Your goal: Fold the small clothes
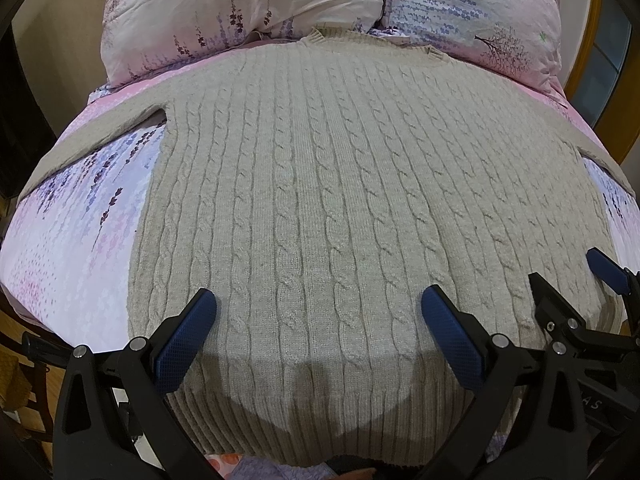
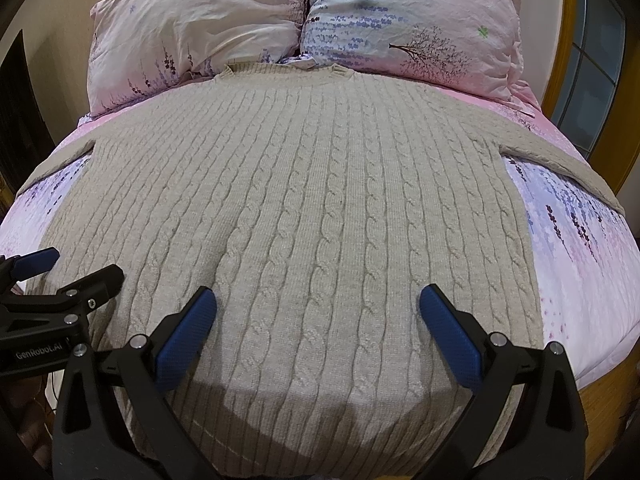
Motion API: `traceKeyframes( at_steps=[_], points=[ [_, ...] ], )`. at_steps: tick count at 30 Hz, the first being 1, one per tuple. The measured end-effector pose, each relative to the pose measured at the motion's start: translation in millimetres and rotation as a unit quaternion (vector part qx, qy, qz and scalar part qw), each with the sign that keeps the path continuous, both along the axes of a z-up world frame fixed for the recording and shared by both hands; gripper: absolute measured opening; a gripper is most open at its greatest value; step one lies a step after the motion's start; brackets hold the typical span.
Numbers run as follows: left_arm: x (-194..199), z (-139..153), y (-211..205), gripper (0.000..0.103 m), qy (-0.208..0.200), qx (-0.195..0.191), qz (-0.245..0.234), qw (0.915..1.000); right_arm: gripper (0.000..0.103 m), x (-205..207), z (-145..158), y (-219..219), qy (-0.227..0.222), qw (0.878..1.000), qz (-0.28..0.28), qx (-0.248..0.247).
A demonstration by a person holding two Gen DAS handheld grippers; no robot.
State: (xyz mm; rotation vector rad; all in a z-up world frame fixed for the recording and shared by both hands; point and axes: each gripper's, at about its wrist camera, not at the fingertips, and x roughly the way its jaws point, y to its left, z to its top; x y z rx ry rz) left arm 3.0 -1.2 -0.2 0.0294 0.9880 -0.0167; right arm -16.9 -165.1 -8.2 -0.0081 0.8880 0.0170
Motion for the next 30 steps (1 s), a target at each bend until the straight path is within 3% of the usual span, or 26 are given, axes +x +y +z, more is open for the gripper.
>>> traceKeyframes(
  at_steps=[11, 18, 21, 24, 26, 30],
  points=[
    [1, -1, 1, 0.102, 0.003, 0.001, -0.002, 1.0, 0.101, 3, -1, 1, 0.005, 1.0, 0.008, -0.003],
    [2, 0, 0, 0.102, 0.0, 0.004, -0.011, 0.9999, 0.101, 5, -1, -4, -0.001, 0.999, 0.046, 0.004],
    [6, 1, 1, 0.102, -0.004, 0.002, -0.022, 0.9998, 0.101, 9, 5, -19, -0.006, 0.998, 0.052, 0.041],
    [12, 6, 2, 0.102, -0.02, 0.002, -0.025, 0.9995, 0.101, 22, 18, -56, -0.015, 0.994, 0.014, 0.106],
    [18, 11, 3, 0.102, -0.033, 0.001, -0.027, 0.9991, 0.1, 35, 31, -103, -0.032, 0.987, -0.042, 0.154],
    [34, 18, 7, 0.102, -0.046, -0.026, -0.042, 0.9977, 0.087, 52, 45, -198, -0.059, 0.963, -0.165, 0.204]
  ],
)
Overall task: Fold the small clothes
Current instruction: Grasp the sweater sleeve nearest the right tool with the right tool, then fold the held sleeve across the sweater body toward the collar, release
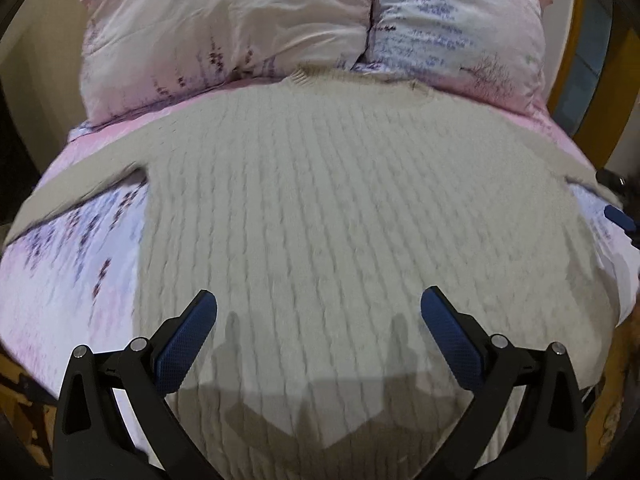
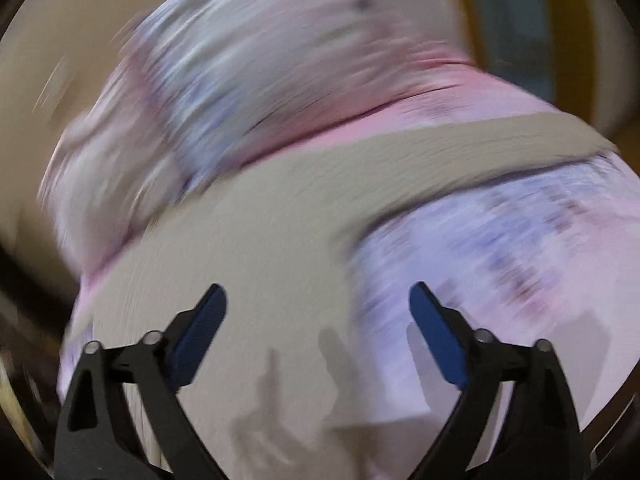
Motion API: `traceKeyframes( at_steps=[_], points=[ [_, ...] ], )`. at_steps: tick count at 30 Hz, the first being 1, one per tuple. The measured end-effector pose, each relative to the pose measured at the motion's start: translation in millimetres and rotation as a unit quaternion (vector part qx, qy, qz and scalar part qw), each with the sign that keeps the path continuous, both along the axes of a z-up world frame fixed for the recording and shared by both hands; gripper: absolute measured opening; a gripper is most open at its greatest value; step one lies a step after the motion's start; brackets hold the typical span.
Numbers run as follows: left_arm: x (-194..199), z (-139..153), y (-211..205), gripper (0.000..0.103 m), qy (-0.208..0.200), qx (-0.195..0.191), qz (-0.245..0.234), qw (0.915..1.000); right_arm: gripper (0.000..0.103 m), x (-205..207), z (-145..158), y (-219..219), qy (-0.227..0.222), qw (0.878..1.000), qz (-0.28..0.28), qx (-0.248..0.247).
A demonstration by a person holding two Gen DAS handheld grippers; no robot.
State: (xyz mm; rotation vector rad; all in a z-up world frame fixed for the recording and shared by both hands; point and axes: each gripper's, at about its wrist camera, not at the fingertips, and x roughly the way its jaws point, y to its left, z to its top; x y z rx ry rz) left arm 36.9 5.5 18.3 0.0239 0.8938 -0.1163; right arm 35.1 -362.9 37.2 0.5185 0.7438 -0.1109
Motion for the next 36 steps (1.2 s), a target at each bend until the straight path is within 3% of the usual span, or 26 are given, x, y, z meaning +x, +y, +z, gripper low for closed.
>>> traceKeyframes(
  at_steps=[3, 7, 9, 16, 20, 21, 23, 28, 32, 36],
  points=[
    [13, 0, 2, 0.102, 0.003, -0.024, -0.01, 0.9996, 0.076, 9, -5, -83, 0.009, 0.992, -0.112, 0.051],
    [28, -1, 11, 0.102, 0.005, -0.101, -0.036, 0.9942, 0.067, 13, -29, -156, 0.031, 0.97, -0.198, 0.14],
    [31, 0, 15, 0.102, -0.007, -0.13, -0.041, 0.9907, 0.06, 12, -37, -173, 0.04, 0.962, -0.222, 0.154],
    [48, 1, 18, 0.102, -0.01, -0.13, -0.028, 0.991, 0.049, 5, -45, -214, 0.018, 0.945, -0.283, 0.164],
    [53, -3, 23, 0.102, -0.011, -0.122, -0.024, 0.9922, 0.034, 12, -48, -236, 0.014, 0.937, -0.312, 0.156],
    [54, -4, 24, 0.102, -0.011, -0.113, -0.024, 0.9932, 0.022, 14, -48, -239, 0.018, 0.937, -0.316, 0.147],
    [56, -5, 27, 0.102, -0.011, -0.112, -0.026, 0.9933, 0.009, 20, -48, -241, 0.035, 0.94, -0.316, 0.125],
    [63, -6, 42, 0.102, -0.001, -0.156, -0.021, 0.9876, 0.008, 27, -2, -210, -0.028, 0.956, -0.285, 0.055],
    [70, -9, 56, 0.102, 0.02, -0.205, -0.012, 0.9785, 0.008, 46, 46, -152, -0.095, 0.977, -0.188, 0.028],
    [68, -6, 64, 0.102, 0.0, -0.213, -0.002, 0.9771, 0.008, 75, 68, -69, -0.126, 0.99, -0.049, 0.031]
  ],
)
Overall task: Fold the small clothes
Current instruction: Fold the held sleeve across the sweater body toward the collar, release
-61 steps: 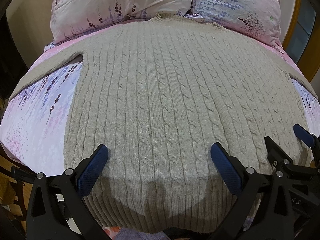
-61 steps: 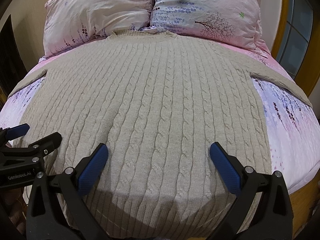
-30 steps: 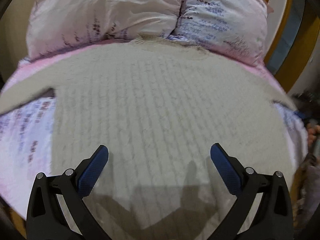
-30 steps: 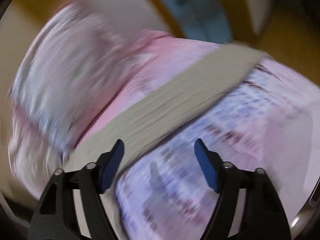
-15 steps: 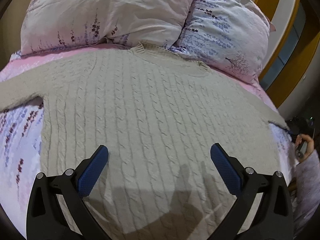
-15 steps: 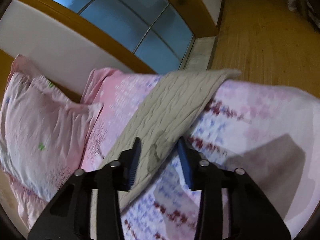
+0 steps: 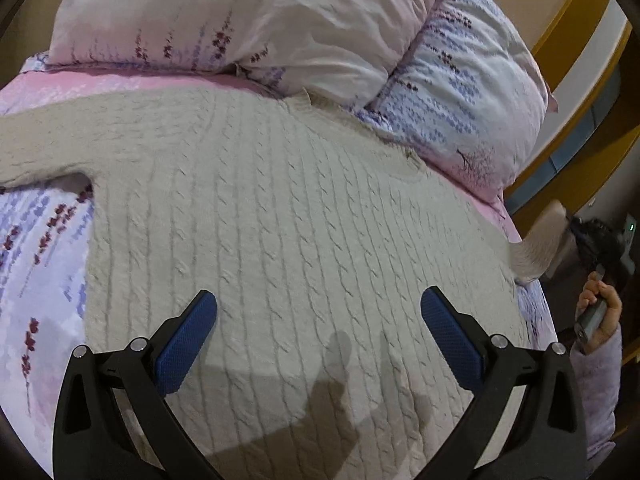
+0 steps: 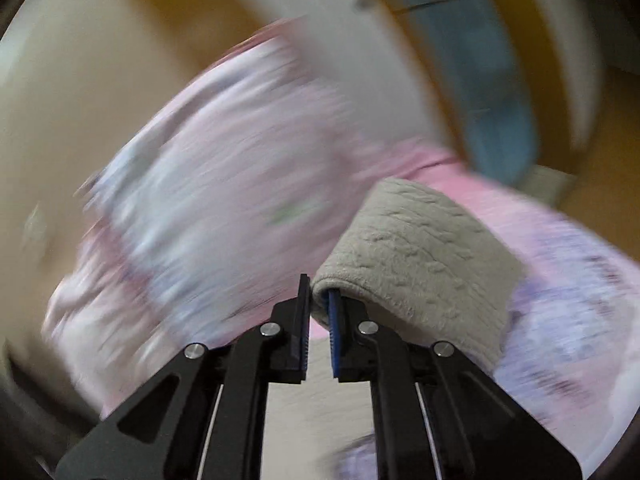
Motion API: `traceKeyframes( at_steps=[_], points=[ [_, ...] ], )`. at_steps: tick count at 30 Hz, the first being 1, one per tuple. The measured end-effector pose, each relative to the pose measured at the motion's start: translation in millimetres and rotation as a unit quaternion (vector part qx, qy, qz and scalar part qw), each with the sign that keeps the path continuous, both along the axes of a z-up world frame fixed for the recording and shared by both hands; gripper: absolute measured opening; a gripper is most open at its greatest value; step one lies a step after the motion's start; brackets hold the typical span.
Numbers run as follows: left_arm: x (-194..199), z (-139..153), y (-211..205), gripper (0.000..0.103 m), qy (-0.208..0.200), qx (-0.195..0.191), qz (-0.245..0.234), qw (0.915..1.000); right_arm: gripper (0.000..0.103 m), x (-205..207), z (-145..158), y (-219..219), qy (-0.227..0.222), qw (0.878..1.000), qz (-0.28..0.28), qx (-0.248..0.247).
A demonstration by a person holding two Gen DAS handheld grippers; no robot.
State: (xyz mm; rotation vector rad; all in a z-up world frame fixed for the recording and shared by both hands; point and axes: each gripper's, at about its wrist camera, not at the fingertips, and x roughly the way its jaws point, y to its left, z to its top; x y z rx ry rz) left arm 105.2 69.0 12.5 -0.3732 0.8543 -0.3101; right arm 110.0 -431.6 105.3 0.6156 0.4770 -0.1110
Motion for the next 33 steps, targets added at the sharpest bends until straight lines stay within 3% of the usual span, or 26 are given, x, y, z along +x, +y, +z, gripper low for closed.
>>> traceKeyframes(
  at_steps=[3, 4, 8, 11, 13, 15, 17, 22, 24, 28, 29, 30, 33],
  points=[
    [-3, 3, 4, 0.102, -0.015, -0.004, 0.003, 0.9999, 0.008, 26, -12, 74, 0.025, 0.992, 0.12, -0.01],
    [-4, 4, 5, 0.102, -0.019, -0.003, 0.004, 0.9998, 0.008, 36, -26, 107, 0.051, 0.984, 0.168, -0.018],
    [-8, 11, 12, 0.102, -0.048, -0.005, 0.008, 0.9988, 0.008, 47, -79, 180, 0.138, 0.958, 0.249, -0.045],
    [-12, 17, 17, 0.102, -0.072, -0.011, 0.003, 0.9973, 0.018, 51, -97, 192, 0.166, 0.951, 0.261, -0.022],
    [-10, 21, 19, 0.102, -0.077, 0.001, 0.002, 0.997, 0.028, 46, -94, 181, 0.157, 0.955, 0.249, 0.015],
    [-4, 23, 21, 0.102, -0.073, 0.001, -0.003, 0.9973, 0.049, 40, -85, 162, 0.14, 0.964, 0.221, 0.039],
    [4, 23, 22, 0.102, -0.059, -0.008, -0.011, 0.9982, 0.05, 38, -80, 146, 0.131, 0.971, 0.193, 0.042],
    [30, 22, 26, 0.102, -0.026, -0.057, -0.021, 0.9978, 0.048, 53, -84, 108, 0.15, 0.977, 0.132, 0.076],
    [39, 21, 28, 0.094, -0.015, -0.083, -0.026, 0.9961, 0.044, 55, -89, 102, 0.171, 0.974, 0.119, 0.094],
    [53, 19, 28, 0.088, 0.004, -0.117, -0.029, 0.9927, 0.044, 62, -96, 115, 0.177, 0.969, 0.133, 0.114],
    [57, 18, 28, 0.087, 0.009, -0.124, -0.03, 0.9917, 0.033, 63, -96, 120, 0.178, 0.969, 0.132, 0.105],
    [60, 17, 28, 0.087, 0.012, -0.131, -0.031, 0.9908, 0.012, 66, -95, 125, 0.178, 0.971, 0.131, 0.09],
    [72, 13, 30, 0.087, 0.026, -0.166, -0.036, 0.9852, 0.008, 79, -85, 145, 0.162, 0.976, 0.138, 0.053]
  ],
)
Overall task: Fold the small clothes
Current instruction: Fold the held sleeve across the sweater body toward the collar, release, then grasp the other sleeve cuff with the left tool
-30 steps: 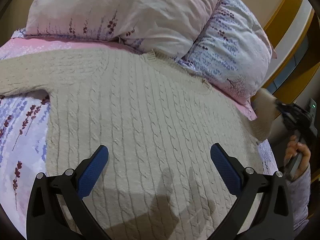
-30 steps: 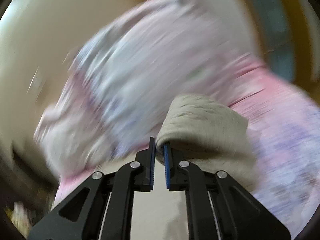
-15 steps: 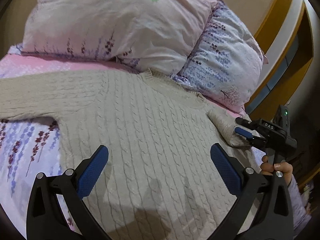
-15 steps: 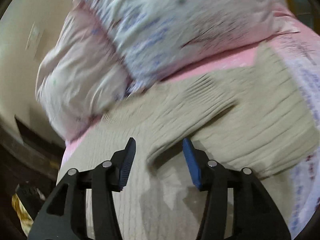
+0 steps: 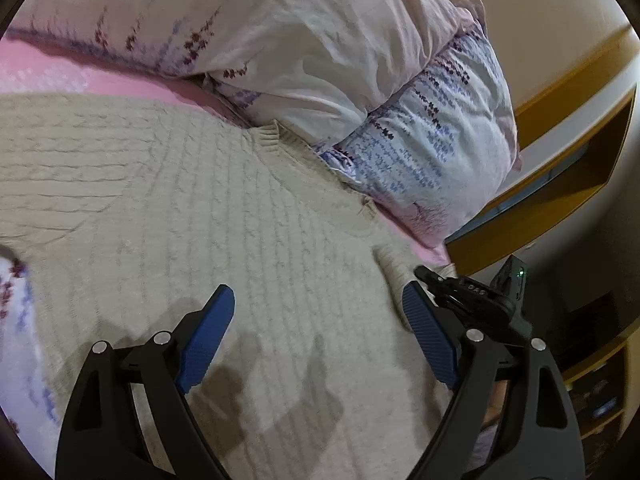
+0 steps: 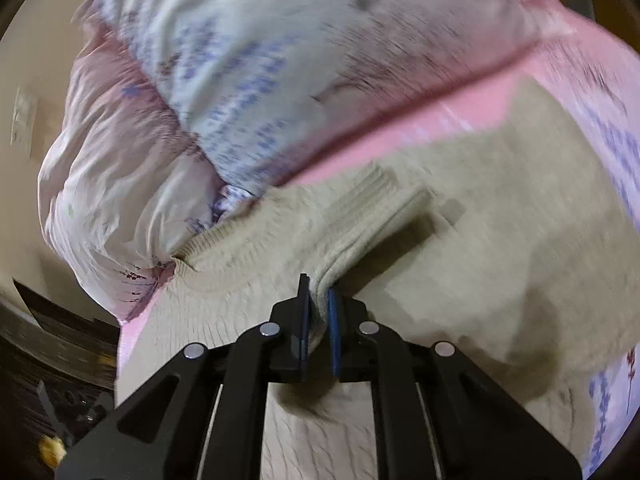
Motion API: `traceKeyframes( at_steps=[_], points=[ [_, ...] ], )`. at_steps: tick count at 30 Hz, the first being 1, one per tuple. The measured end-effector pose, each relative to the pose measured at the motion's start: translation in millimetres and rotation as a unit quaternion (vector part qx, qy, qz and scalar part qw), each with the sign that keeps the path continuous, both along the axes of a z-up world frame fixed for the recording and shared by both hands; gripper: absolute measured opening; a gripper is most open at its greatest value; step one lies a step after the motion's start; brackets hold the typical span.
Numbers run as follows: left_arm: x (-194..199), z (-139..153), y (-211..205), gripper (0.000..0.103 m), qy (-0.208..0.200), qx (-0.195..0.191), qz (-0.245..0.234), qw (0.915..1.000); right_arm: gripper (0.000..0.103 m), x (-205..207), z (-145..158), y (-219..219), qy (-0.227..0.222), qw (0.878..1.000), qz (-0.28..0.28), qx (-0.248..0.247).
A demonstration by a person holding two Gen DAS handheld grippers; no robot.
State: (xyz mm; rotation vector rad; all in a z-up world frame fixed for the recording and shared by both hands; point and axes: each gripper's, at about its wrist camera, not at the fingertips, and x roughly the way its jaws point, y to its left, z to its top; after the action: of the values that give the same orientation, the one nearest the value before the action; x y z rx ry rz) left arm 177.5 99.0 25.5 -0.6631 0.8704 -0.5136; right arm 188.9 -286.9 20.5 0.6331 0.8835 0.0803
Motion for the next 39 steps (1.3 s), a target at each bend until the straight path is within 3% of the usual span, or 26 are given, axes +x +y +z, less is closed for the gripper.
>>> traceKeyframes(
  at_steps=[3, 5, 7, 11, 17, 20, 23, 26, 28, 29, 30, 31, 32, 33, 39],
  points=[
    [8, -2, 10, 0.087, 0.007, -0.029, 0.009, 0.9995, 0.008, 1, 30, 45, -0.066, 0.995, 0.06, -0.051],
    [12, -3, 17, 0.087, 0.008, -0.047, 0.018, 0.9987, 0.008, -4, 43, 86, -0.099, 0.984, 0.118, -0.095],
    [15, -5, 24, 0.085, 0.01, -0.068, 0.024, 0.9974, 0.008, -5, 38, 128, -0.101, 0.971, 0.176, -0.123],
    [22, -16, 25, 0.081, 0.038, -0.083, 0.023, 0.9955, 0.007, 4, 8, 176, -0.064, 0.961, 0.236, -0.131],
    [37, -22, 9, 0.081, 0.063, -0.106, 0.014, 0.9923, 0.01, 2, 1, 189, -0.058, 0.957, 0.243, -0.146],
    [50, -21, -1, 0.081, 0.076, -0.123, 0.011, 0.9894, 0.023, -2, -1, 198, -0.05, 0.949, 0.268, -0.161],
    [56, -24, -4, 0.081, 0.087, -0.102, 0.022, 0.9907, 0.042, -10, -1, 194, -0.044, 0.948, 0.281, -0.141],
    [61, -30, -5, 0.08, 0.104, -0.08, 0.035, 0.9907, 0.045, -18, 5, 175, -0.049, 0.957, 0.26, -0.12],
    [63, -29, -6, 0.075, 0.098, -0.069, 0.037, 0.9921, 0.047, -23, 9, 155, -0.053, 0.964, 0.236, -0.109],
    [64, -29, -7, 0.064, 0.094, -0.065, 0.038, 0.9927, 0.049, -23, 11, 148, -0.053, 0.967, 0.223, -0.108],
    [67, -28, -9, 0.043, 0.086, -0.061, 0.038, 0.9937, 0.049, -25, 13, 140, -0.054, 0.97, 0.213, -0.105],
    [71, -29, -10, 0.032, 0.081, -0.052, 0.035, 0.9948, 0.05, -26, 15, 130, -0.054, 0.973, 0.201, -0.101],
    [74, -29, -11, 0.015, 0.079, -0.042, 0.032, 0.9955, 0.05, -27, 16, 123, -0.054, 0.975, 0.191, -0.101],
    [78, -27, -11, 0.008, 0.072, -0.027, 0.028, 0.9966, 0.052, -28, 17, 117, -0.055, 0.977, 0.182, -0.1],
    [84, -15, -7, 0.007, 0.031, 0.028, 0.027, 0.9988, 0.055, -18, 10, 85, -0.037, 0.986, 0.127, -0.102]
  ],
)
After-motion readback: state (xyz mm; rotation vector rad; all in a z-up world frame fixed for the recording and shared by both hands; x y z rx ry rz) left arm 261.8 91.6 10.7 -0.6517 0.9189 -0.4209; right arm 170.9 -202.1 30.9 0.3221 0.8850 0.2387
